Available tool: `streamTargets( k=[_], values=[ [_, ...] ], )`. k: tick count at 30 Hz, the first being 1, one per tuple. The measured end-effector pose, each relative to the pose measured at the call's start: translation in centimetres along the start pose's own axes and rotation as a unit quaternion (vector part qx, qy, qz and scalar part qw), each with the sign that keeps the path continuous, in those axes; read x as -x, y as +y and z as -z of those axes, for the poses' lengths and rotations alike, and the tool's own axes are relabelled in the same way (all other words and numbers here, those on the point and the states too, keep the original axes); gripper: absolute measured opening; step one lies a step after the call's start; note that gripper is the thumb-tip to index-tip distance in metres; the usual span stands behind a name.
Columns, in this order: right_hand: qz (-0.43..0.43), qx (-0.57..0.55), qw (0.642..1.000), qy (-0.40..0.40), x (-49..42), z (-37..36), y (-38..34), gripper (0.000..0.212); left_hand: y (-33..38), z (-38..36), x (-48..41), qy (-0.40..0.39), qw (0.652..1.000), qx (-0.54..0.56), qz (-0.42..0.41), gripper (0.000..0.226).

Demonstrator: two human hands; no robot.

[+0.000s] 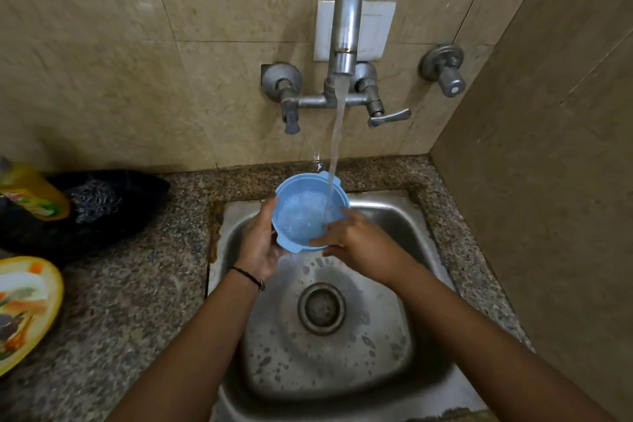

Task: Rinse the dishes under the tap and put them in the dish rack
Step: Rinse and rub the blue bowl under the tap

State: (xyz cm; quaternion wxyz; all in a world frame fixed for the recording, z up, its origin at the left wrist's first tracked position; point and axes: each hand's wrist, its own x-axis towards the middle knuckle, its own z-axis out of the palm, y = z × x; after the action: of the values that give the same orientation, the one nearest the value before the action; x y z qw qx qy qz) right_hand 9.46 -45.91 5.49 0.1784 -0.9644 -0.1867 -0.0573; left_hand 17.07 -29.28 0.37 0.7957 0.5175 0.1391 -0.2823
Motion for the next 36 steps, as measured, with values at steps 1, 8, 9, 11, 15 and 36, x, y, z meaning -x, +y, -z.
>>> streamTargets(
  k=[1,8,9,11,15,36],
  values=[
    [0.016,0.084,0.996,0.027,0.1,0.0,0.8,0.029,0.0,0.0,-0.1,0.018,1.0,0.003,-0.01,0.052],
    [-0.066,0.066,0.989,0.118,-1.7,-1.5,-3.4,0.023,-0.9,-1.8,1.3,-0.034,0.993,0.099,-0.061,0.075],
    [-0.093,0.038,0.986,0.131,-2.2,-2.0,-4.3,0.021,-1.6,-2.3,1.7,-0.018,0.993,0.093,-0.073,0.076],
    [-0.108,0.013,0.986,0.127,-2.7,-3.1,-5.5,0.018,-2.8,-2.7,2.1,0.025,0.992,0.083,-0.092,0.067],
    [0.018,-0.035,0.998,0.055,-0.9,-3.2,-3.0,0.029,-1.7,-0.3,1.8,0.095,0.99,0.048,-0.094,0.04],
    [-0.255,-0.273,0.926,0.046,-5.1,-0.7,3.1,0.011,-2.1,-0.2,3.9,0.004,0.995,-0.1,0.008,0.03]
  ],
)
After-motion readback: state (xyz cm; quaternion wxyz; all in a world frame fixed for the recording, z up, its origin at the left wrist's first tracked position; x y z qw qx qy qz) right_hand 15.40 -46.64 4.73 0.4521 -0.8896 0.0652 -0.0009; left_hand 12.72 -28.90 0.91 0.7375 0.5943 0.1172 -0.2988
